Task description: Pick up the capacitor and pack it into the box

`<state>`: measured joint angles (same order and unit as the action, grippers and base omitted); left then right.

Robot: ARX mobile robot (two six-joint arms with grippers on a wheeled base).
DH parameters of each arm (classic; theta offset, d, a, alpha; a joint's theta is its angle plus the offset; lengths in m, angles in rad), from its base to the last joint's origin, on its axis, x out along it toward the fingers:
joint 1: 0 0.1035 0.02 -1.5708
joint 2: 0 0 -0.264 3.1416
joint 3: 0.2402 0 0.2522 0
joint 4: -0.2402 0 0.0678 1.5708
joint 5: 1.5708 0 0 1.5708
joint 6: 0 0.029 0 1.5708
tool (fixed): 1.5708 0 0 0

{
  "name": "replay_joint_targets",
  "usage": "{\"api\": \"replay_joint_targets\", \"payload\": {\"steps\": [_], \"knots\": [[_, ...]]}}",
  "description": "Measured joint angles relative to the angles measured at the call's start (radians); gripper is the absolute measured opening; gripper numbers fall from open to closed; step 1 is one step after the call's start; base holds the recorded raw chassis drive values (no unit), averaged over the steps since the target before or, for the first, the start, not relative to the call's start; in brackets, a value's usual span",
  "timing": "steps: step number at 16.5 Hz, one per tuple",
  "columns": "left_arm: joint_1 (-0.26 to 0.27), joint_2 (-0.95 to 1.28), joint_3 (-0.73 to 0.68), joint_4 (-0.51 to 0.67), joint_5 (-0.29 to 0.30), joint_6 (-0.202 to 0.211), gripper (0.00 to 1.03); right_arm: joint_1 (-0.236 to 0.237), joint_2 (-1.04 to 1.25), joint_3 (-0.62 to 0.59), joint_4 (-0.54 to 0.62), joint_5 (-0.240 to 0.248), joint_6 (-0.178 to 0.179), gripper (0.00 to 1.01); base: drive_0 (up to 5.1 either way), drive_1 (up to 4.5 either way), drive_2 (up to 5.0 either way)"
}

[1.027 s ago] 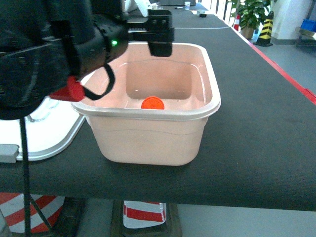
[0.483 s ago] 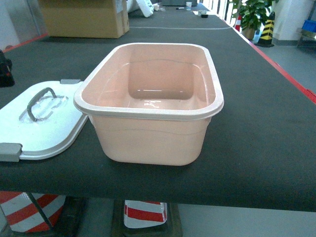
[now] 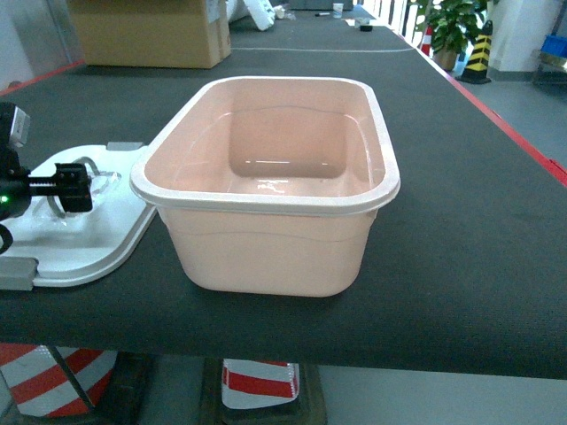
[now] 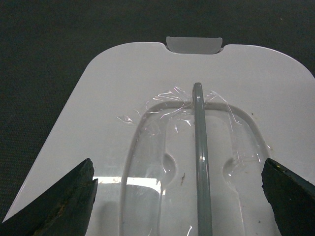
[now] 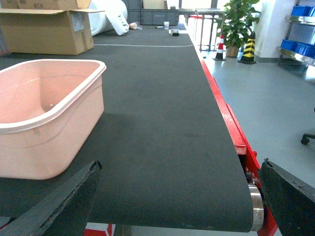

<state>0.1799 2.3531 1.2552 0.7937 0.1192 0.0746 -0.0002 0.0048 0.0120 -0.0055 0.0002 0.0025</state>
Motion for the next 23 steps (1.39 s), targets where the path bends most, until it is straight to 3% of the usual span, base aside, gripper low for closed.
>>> {"api": "replay_joint_targets", "payload": {"steps": [1,5,11,16,20,22,23], "knots": [[-0.002,0.009,0.013,-0.009,0.002,0.013,0.95,0.0,0.0,0.0,0.0,0.0,0.0,0.98,0.0,0.0,0.0],[-0.011,0.015,0.028,-0.035,0.008,0.036,0.56,0.0,0.0,0.0,0.0,0.0,0.0,0.98,0.0,0.0,0.0],[-0.011,0.016,0.029,-0.04,0.012,0.039,0.02,0.0,0.0,0.0,0.0,0.0,0.0,0.98,0.0,0.0,0.0],[0.011,-0.009,0.028,-0.052,0.012,0.028,0.02,0.0,0.0,0.0,0.0,0.0,0.0,0.98,0.0,0.0,0.0],[0.04,-0.267,-0.024,-0.067,-0.022,0.0,0.02,0.0,0.0,0.0,0.0,0.0,0.0,0.98,0.0,0.0,0.0],[0.008,-0.378,-0.063,-0.024,-0.057,-0.012,0.02,0.0,0.0,0.0,0.0,0.0,0.0,0.98,0.0,0.0,0.0],[-0.038,-0.439,-0.092,-0.013,-0.089,-0.019,0.02,0.0,0.0,0.0,0.0,0.0,0.0,0.98,0.0,0.0,0.0]]}}
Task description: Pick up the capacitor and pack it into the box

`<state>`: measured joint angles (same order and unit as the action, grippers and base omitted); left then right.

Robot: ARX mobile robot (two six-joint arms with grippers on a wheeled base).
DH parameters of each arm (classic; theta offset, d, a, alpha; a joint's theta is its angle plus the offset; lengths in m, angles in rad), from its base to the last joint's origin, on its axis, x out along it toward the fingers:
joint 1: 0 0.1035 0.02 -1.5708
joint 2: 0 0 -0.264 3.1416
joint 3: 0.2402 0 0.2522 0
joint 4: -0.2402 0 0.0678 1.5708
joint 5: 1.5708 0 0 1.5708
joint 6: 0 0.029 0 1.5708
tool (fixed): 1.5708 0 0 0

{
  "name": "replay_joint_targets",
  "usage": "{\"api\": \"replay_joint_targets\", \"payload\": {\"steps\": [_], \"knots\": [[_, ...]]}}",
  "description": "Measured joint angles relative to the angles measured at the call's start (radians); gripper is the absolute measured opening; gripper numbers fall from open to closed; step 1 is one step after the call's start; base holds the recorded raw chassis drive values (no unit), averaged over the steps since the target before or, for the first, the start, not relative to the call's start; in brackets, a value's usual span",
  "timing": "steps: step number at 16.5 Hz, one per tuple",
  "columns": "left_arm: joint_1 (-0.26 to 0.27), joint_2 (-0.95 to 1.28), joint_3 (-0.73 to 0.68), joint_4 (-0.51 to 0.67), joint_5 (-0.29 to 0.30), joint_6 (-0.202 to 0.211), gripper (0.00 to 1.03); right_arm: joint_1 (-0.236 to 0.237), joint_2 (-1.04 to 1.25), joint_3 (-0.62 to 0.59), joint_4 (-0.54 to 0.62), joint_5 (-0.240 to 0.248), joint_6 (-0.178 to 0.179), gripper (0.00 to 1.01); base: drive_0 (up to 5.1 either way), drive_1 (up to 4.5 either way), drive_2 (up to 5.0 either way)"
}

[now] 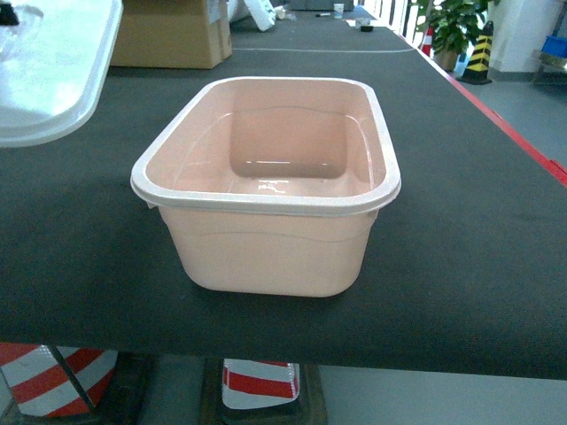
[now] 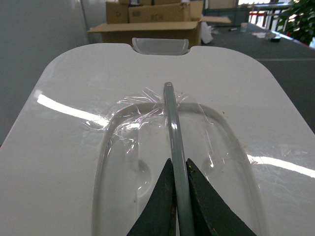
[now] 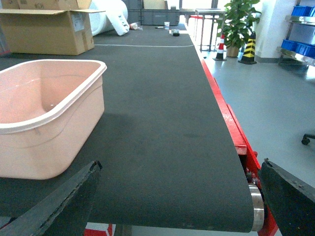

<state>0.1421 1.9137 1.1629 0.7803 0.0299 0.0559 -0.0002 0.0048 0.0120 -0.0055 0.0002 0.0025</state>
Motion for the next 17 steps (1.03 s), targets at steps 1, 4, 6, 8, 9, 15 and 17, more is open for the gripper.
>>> {"api": "replay_joint_targets", "payload": {"steps": [1,4,6,8,9,15,17], "knots": [[-0.043,-0.034,-0.021,0.006,-0.022,-0.001,0.02,0.0,0.0,0.0,0.0,0.0,0.0,0.98,0.0,0.0,0.0],[-0.197,-0.1,-0.051,-0.011,-0.114,-0.019,0.02,0.0,0.0,0.0,0.0,0.0,0.0,0.98,0.0,0.0,0.0],[-0.309,-0.115,-0.05,-0.043,-0.183,-0.043,0.02,0.0,0.0,0.0,0.0,0.0,0.0,0.98,0.0,0.0,0.0],[-0.393,-0.113,-0.043,-0.087,-0.237,-0.061,0.02,0.0,0.0,0.0,0.0,0.0,0.0,0.98,0.0,0.0,0.0],[-0.443,-0.103,-0.029,-0.106,-0.272,-0.076,0.02,0.0,0.0,0.0,0.0,0.0,0.0,0.98,0.0,0.0,0.0],[-0.599,-0.013,0.06,-0.147,-0.364,-0.086,0.02,0.0,0.0,0.0,0.0,0.0,0.0,0.98,0.0,0.0,0.0],[-0.624,0.023,0.088,-0.173,-0.379,-0.086,0.02,0.0,0.0,0.0,0.0,0.0,0.0,0.98,0.0,0.0,0.0]]}}
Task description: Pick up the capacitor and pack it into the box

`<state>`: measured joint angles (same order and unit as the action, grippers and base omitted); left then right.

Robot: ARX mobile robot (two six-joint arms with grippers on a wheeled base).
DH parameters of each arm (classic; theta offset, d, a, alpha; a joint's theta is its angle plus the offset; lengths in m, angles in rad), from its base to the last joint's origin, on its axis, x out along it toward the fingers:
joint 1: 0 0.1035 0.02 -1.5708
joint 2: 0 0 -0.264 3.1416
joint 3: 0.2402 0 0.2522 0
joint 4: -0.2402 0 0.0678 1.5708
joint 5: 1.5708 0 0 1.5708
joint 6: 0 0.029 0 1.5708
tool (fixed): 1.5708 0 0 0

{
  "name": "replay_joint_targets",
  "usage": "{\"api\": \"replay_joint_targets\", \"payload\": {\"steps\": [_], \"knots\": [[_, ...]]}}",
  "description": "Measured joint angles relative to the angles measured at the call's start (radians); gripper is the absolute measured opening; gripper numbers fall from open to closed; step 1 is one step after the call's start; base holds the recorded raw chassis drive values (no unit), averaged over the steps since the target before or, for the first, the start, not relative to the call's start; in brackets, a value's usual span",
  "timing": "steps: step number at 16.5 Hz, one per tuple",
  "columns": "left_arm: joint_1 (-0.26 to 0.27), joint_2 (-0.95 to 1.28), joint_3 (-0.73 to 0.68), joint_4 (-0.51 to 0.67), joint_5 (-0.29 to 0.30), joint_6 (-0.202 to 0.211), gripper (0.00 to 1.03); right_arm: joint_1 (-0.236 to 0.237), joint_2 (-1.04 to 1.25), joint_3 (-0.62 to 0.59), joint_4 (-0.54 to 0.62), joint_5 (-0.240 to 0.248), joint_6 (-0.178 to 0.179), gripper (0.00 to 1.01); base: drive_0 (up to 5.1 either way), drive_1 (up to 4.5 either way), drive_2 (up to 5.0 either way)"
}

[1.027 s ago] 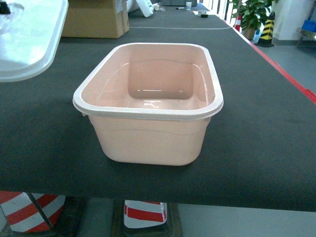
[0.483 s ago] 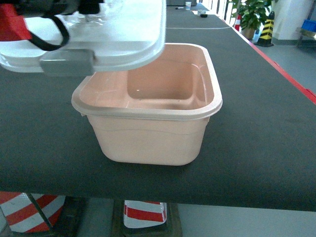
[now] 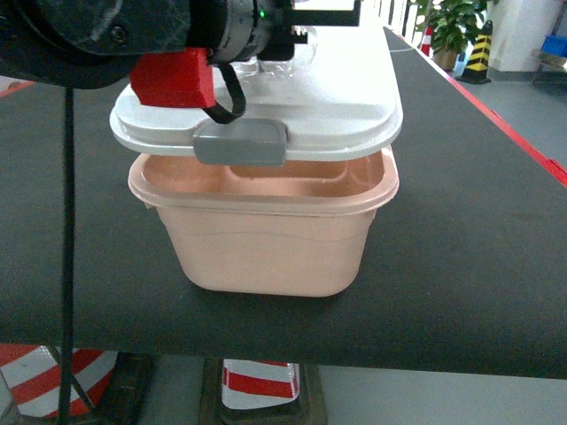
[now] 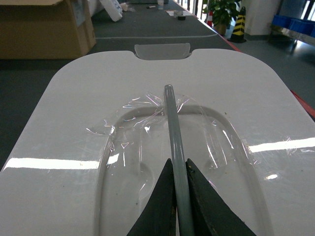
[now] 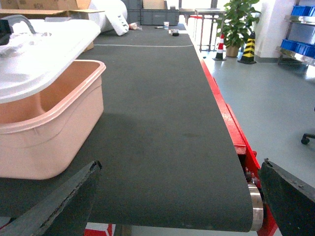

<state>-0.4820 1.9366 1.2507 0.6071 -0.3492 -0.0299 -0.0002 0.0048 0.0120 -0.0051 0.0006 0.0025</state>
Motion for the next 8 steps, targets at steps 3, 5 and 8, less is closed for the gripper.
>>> {"api": "replay_joint_targets", "payload": {"steps": [3,5,8], "knots": [[-0.031,0.065,0.046,-0.042,-0.036,0.003,0.02,0.0,0.0,0.0,0.0,0.0,0.0,0.98,0.0,0.0,0.0],[-0.039,0.067,0.046,-0.06,-0.036,0.005,0.02,0.0,0.0,0.0,0.0,0.0,0.0,0.98,0.0,0.0,0.0],[-0.046,0.067,0.046,-0.068,-0.042,0.008,0.02,0.0,0.0,0.0,0.0,0.0,0.0,0.98,0.0,0.0,0.0]]}}
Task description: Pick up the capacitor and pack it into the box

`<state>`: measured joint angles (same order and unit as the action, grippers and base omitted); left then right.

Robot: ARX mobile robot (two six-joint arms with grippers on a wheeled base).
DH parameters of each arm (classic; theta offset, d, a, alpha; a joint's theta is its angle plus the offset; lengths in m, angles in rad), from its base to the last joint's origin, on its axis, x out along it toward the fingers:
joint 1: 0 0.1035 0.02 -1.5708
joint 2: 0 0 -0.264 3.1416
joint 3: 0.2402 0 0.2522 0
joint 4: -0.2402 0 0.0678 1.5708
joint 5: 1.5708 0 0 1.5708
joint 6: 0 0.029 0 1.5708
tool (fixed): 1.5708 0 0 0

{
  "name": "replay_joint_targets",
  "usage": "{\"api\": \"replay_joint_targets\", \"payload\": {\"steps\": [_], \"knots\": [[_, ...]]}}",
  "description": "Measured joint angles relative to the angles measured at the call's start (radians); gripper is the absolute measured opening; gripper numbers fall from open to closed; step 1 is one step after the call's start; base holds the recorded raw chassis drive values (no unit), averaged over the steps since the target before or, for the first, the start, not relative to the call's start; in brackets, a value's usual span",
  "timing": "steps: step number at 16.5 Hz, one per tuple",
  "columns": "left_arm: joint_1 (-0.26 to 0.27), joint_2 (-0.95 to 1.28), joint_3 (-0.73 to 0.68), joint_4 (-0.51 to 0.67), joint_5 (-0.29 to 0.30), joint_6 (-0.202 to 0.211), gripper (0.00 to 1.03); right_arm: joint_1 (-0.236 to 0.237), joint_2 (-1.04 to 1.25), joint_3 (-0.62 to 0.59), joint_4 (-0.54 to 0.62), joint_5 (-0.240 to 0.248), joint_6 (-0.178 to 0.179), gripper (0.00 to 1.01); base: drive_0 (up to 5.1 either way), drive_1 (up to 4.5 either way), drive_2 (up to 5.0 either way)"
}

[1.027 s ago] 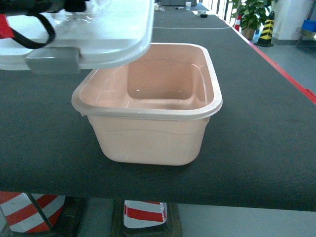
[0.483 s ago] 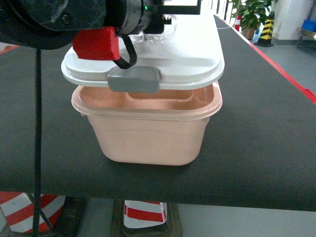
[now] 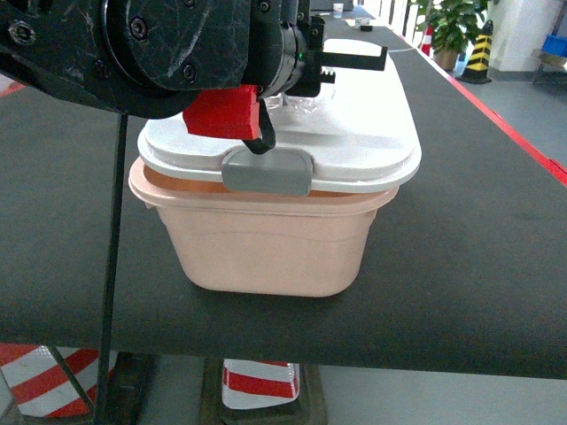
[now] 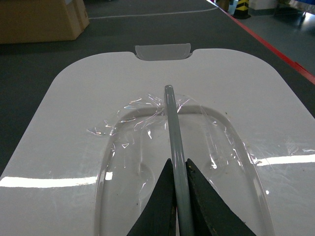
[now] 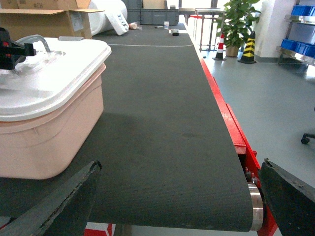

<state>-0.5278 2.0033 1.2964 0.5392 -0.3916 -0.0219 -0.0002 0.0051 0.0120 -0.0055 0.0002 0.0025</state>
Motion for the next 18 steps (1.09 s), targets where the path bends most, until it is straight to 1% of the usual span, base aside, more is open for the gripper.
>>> {"api": "replay_joint_targets", "payload": {"steps": [6,7,8,10,11,12,13,14,15,16,18], "knots": [[0.008,0.001,-0.025,-0.001,-0.007,0.002,0.02,0.0,0.0,0.0,0.0,0.0,0.0,0.98,0.0,0.0,0.0],[0.011,0.001,-0.031,0.0,0.006,0.0,0.02,0.0,0.0,0.0,0.0,0.0,0.0,0.98,0.0,0.0,0.0],[0.013,0.001,-0.037,0.011,0.012,-0.002,0.1,0.0,0.0,0.0,0.0,0.0,0.0,0.98,0.0,0.0,0.0],[0.013,0.001,-0.044,0.053,0.018,-0.005,0.32,0.0,0.0,0.0,0.0,0.0,0.0,0.98,0.0,0.0,0.0],[0.013,-0.002,-0.049,0.072,0.018,-0.005,0.44,0.0,0.0,0.0,0.0,0.0,0.0,0.98,0.0,0.0,0.0],[0.011,-0.024,-0.082,0.113,0.035,-0.005,0.61,0.0,0.0,0.0,0.0,0.0,0.0,0.98,0.0,0.0,0.0],[0.008,-0.064,-0.127,0.203,0.066,-0.005,0.75,0.0,0.0,0.0,0.0,0.0,0.0,0.98,0.0,0.0,0.0],[0.005,-0.156,-0.193,0.304,0.099,0.003,0.91,0.0,0.0,0.0,0.0,0.0,0.0,0.98,0.0,0.0,0.0],[0.005,-0.23,-0.246,0.364,0.1,0.014,1.0,0.0,0.0,0.0,0.0,0.0,0.0,0.98,0.0,0.0,0.0],[0.013,-0.341,-0.354,0.464,0.104,0.054,0.97,0.0,0.0,0.0,0.0,0.0,0.0,0.98,0.0,0.0,0.0],[0.043,-0.445,-0.505,0.566,0.104,0.105,0.98,0.0,0.0,0.0,0.0,0.0,0.0,0.98,0.0,0.0,0.0]]}}
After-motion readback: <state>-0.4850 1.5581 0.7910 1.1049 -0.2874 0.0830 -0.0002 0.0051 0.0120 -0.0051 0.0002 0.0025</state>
